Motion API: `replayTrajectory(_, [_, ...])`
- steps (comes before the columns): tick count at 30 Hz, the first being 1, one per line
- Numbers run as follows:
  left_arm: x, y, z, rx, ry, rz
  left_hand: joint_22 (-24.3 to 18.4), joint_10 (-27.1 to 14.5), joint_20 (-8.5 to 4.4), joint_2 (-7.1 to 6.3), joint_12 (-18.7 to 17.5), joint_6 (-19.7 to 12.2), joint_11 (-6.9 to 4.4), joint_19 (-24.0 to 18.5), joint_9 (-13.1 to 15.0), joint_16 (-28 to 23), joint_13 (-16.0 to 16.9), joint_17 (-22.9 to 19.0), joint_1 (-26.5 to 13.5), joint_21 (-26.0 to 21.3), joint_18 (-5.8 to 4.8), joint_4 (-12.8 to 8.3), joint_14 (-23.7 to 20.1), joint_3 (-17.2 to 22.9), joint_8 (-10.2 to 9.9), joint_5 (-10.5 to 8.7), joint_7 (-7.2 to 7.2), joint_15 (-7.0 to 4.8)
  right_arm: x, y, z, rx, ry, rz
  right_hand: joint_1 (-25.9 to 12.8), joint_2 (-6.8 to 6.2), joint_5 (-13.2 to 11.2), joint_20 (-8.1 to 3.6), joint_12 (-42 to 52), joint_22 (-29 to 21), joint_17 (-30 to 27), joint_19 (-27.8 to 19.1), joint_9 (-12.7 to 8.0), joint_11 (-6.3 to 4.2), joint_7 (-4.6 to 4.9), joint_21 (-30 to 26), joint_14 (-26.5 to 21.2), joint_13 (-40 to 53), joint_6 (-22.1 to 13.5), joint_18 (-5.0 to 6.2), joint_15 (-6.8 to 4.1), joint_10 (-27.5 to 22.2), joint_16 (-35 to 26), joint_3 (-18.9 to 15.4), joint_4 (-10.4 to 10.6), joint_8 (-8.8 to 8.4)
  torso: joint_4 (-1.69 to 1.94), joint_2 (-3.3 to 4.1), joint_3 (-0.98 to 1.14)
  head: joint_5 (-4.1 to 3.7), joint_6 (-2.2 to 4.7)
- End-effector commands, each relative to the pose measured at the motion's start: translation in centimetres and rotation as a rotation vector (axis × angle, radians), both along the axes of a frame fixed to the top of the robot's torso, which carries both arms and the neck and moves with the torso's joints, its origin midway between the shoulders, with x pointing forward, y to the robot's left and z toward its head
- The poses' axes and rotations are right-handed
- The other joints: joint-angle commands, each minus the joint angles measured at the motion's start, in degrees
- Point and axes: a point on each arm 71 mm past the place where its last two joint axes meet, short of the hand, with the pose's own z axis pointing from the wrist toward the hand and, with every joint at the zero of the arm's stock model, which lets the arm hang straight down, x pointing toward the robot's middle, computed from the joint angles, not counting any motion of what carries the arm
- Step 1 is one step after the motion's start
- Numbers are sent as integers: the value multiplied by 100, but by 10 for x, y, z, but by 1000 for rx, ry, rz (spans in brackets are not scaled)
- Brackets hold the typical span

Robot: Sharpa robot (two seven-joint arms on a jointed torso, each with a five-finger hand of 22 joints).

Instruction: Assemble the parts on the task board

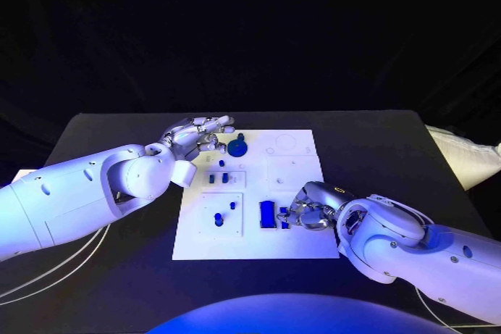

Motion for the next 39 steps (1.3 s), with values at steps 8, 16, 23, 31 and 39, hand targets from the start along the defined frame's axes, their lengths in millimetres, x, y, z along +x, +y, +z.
replayTrajectory(8, [0, -1, 1, -3, -18, -23, -7, -53, 6, -12, 32, -14, -8, 13, -3, -23, 6, -15, 60, -31, 109, 2, -48, -30, 27, -22, -7, -2, -2, -2, 0, 24, -23, -17, 367, -36, -284, -27, 5, -10, 1159, 11, 76, -9, -8, -4, 525, 36, 22, -54, -49, 35, 5, -236, -181, 20, -9, 0, 5, -2, 42])
replayTrajectory(16, [0, -1, 2, -4, -24, -21, -9, -57, 6, -3, 36, -14, -8, 11, -2, -23, 6, -17, 71, -35, 109, 0, -52, -31, 30, -20, -7, -2, -4, -2, -4, 30, -20, -17, 1298, -63, -928, -29, -91, -55, 1133, -20, 140, -14, -3, -44, 519, 6, -5, -47, -51, -11, -14, -232, -710, 13, 2, -2, 6, -20, 45])
replayTrajectory(23, [0, -2, 1, -4, -24, -22, -9, -57, 6, -3, 36, -14, -8, 11, -2, -23, 6, -17, 71, -35, 109, 0, -52, -31, 30, -20, -7, -2, 0, -1, -14, 30, -23, -36, 1668, 54, -1230, -32, -94, -51, 1141, -19, 162, -23, -12, -48, 520, 23, 10, -47, -56, -9, -11, -148, -933, 7, 14, 3, 6, -15, 47])
replayTrajectory(31, [1, 0, 1, -2, -22, -18, -9, -57, 6, -3, 36, -14, -8, 11, -2, -23, 6, -17, 71, -35, 109, 0, -52, -31, 30, -20, -7, -2, -1, -2, -18, 43, -31, -53, 1547, 122, -1188, -30, -74, -37, 1139, -10, 169, -16, -6, -41, 521, 45, 15, -51, -49, 10, -12, -178, -850, -1, 3, -1, 3, -4, 46])
replayTrajectory(39, [1, 1, 0, 0, -20, -16, -9, -57, 6, -3, 36, -14, -8, 11, -2, -23, 6, -17, 71, -35, 109, 0, -52, -31, 30, -20, -7, -2, -4, -2, -12, 78, -51, -61, 1179, 13, -1094, -19, -73, -34, 1136, -6, 189, -2, 7, -41, 520, 57, 18, -50, -38, 28, -15, -409, -598, -7, -2, -3, 7, 1, 63])
